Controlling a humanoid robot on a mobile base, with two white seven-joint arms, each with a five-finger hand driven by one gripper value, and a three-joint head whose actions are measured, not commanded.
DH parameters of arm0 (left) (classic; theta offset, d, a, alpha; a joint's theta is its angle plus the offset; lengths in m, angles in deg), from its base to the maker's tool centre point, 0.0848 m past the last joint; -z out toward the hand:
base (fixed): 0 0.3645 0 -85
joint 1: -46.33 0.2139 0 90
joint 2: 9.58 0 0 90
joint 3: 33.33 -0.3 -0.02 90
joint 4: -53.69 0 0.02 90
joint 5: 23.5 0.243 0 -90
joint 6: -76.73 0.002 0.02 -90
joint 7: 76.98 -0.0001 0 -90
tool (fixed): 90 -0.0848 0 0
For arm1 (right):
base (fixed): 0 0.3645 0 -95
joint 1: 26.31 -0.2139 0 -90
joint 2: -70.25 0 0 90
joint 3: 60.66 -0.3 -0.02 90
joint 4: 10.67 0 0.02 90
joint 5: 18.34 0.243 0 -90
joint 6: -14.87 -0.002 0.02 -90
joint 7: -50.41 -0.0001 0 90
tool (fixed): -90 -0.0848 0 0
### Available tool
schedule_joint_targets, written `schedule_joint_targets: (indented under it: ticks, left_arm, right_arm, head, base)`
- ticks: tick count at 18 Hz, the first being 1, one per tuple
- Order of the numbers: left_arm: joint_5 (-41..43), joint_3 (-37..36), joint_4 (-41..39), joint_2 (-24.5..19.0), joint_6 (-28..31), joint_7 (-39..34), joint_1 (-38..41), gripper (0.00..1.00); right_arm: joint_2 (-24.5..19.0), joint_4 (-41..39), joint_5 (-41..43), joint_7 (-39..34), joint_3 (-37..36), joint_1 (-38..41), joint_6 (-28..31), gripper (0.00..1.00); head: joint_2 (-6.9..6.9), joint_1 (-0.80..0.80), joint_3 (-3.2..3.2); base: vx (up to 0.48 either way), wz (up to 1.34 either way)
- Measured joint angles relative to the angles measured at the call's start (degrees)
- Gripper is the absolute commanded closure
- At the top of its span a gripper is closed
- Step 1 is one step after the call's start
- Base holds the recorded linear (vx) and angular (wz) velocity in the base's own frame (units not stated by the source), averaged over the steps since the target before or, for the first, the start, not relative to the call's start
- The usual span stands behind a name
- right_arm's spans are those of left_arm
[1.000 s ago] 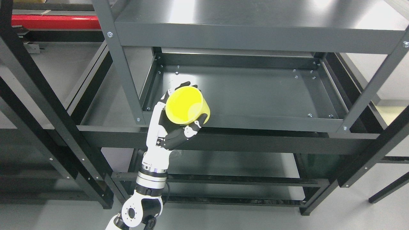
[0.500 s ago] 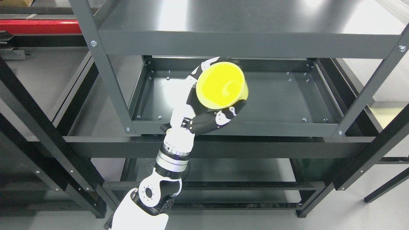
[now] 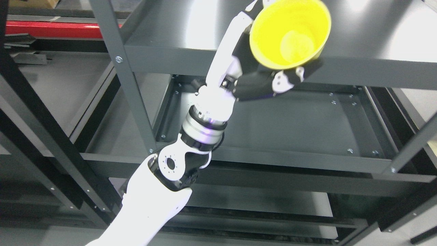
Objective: Place yellow IKEA cup on middle right shelf
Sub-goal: 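Raise the left arm and carry the cup onto the upper shelf, then set the cup upright on the shelf and open the left hand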
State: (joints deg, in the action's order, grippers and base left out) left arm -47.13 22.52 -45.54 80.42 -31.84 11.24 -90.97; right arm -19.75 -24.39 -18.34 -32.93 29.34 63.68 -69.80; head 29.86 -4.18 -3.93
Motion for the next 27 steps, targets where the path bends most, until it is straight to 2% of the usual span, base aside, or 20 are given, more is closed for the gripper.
schedule_joint_targets:
  ticks: [2,10,14,17,21,22,23,27]
  left_arm:
    - [-4.28,-0.59,0.00,0.00,6.32,-3.45,-3.63,1.00]
    - [-29.84,-1.85,4.01,0.00,33.27,-18.83,-18.49,1.00]
    - [-38.04,-2.51,9.25,0.00,41.63,-23.61,-24.67,0.98]
    - [-40.35,-3.53,13.90,0.00,44.44,-24.42,-27.65,0.82]
    - [-40.33,-5.29,17.82,0.00,48.23,-24.70,-29.80,0.43]
    - [-40.30,-5.64,18.43,0.00,49.17,-24.70,-30.10,0.39]
    - [-40.26,-6.00,19.04,0.00,50.11,-24.62,-30.35,0.30]
    - [-39.48,-7.21,21.03,0.00,51.92,-23.06,-31.08,0.09]
  right_arm:
    - [0.00,0.00,0.00,0.03,0.00,0.00,0.00,0.01]
    - [0.00,0.00,0.00,0.06,0.00,0.02,-0.01,0.01]
    - [0.00,0.01,0.00,0.06,0.00,0.02,0.00,0.01]
    - [0.00,0.01,0.00,0.06,0.00,0.02,-0.01,0.01]
    - [0.00,0.01,0.00,0.06,0.00,0.02,-0.01,0.01]
    - [0.00,0.01,0.00,0.06,0.00,0.02,-0.01,0.01]
    - [0.00,0.01,0.00,0.06,0.00,0.02,-0.01,0.01]
    - [0.00,0.01,0.00,0.06,0.00,0.02,-0.01,0.01]
  head:
    - [0.00,0.00,0.00]
    - [0.00,0.00,0.00]
    - [0.00,0.00,0.00]
    - [0.00,0.00,0.00]
    - [0.00,0.00,0.00]
    - [0.00,0.00,0.00]
    - [0.00,0.00,0.00]
    - [0.00,0.00,0.00]
  base:
    - [0.107,0.20]
    - [0.005,0.02]
    - [0.000,0.00]
    - [0.000,0.00]
    - [0.000,0.00]
    - [0.000,0.00]
    - [0.000,0.00]
    - [0.000,0.00]
